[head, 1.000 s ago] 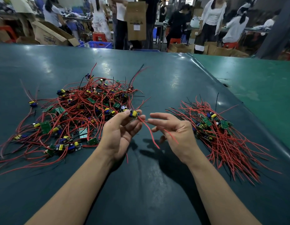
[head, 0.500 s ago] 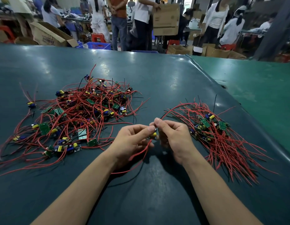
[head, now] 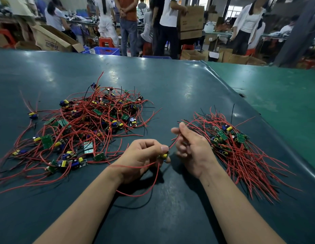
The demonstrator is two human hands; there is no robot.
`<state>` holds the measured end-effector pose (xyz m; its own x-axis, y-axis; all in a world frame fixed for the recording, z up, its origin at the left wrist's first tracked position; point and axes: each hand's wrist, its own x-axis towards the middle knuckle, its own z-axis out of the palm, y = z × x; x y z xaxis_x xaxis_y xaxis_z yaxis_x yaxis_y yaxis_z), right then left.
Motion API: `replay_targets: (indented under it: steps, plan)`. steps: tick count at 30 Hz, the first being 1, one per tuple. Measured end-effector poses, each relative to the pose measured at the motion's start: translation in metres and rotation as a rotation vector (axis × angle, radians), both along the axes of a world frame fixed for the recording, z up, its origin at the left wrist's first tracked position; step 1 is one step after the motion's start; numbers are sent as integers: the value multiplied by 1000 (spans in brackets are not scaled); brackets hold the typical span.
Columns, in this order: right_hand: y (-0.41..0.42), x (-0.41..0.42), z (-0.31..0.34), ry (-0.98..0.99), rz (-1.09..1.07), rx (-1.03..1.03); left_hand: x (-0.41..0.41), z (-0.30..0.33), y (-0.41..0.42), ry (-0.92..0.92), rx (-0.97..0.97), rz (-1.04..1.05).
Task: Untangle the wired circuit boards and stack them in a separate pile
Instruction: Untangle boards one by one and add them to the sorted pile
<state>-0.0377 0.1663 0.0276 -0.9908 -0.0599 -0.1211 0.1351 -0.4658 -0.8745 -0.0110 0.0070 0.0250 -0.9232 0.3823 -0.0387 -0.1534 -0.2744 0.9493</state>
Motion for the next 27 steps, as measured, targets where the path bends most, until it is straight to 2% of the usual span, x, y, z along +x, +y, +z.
replay_targets:
  steps: [3, 8, 14, 27]
  plan:
    - [6, -2, 2, 3, -32, -90, -1, -1, -1, -6, 6, 8]
    - [6, -3, 1, -72, -16, -109, -1, -1, 1, 3, -20, 10]
    - [12, -6, 4, -25, -103, -195, -4, -2, -2, -35, 62, 48]
    - [17, -6, 8, -49, -137, -271, -3, 0, -4, -16, 7, -7]
